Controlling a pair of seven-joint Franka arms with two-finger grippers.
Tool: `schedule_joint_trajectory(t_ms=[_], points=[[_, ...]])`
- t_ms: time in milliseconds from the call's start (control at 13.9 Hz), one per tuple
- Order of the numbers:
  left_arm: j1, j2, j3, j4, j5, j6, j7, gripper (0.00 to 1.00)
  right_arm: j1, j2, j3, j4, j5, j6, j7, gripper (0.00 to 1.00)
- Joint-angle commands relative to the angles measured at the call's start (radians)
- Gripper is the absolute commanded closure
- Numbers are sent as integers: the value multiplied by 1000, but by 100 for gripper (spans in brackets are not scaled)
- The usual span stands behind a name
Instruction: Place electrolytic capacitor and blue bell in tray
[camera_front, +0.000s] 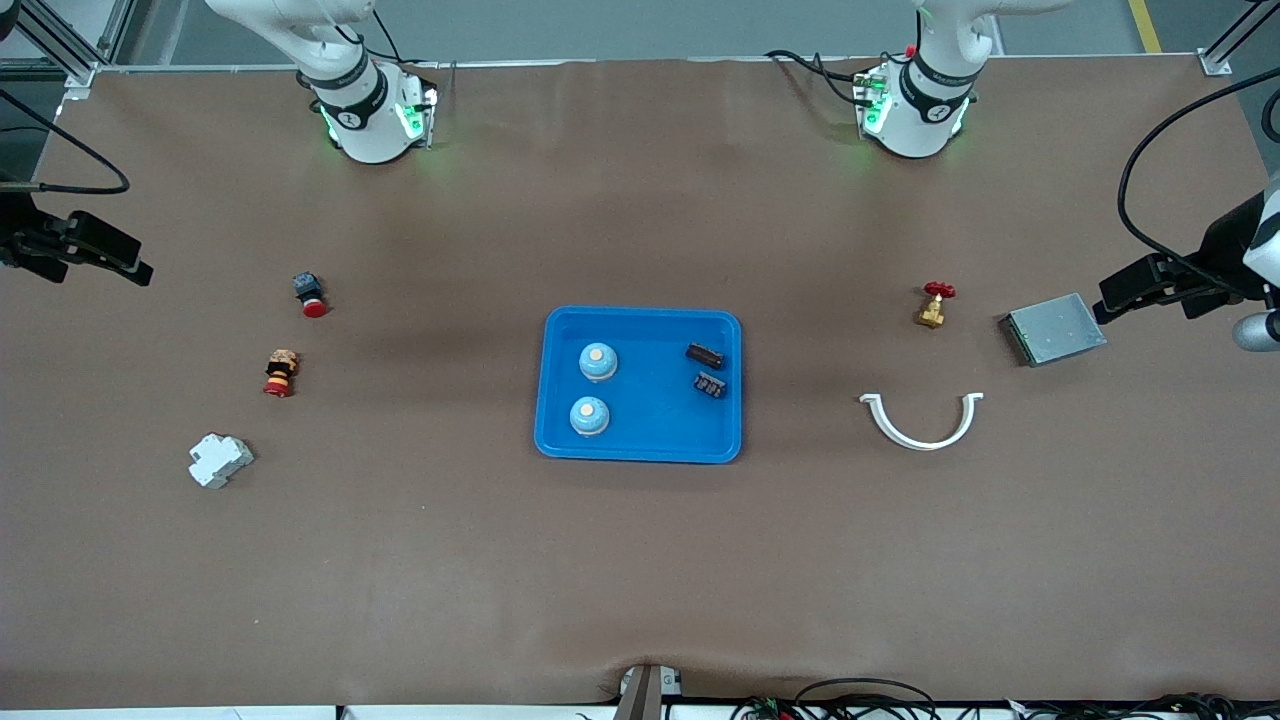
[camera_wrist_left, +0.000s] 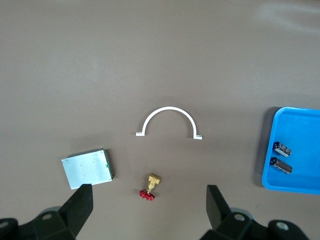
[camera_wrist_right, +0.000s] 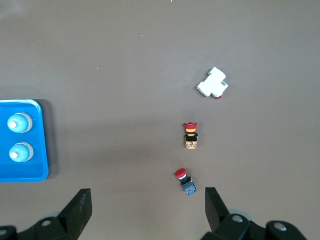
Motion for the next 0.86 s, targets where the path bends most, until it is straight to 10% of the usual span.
schedule_joint_trajectory(t_ms=[0, 789], points=[[-6, -26, 12, -31, -11, 20, 28, 0, -16, -24, 9, -22, 17, -1, 14, 0], [-9, -26, 8, -26, -6, 25, 17, 0, -16, -22, 9, -20, 17, 12, 16, 0]])
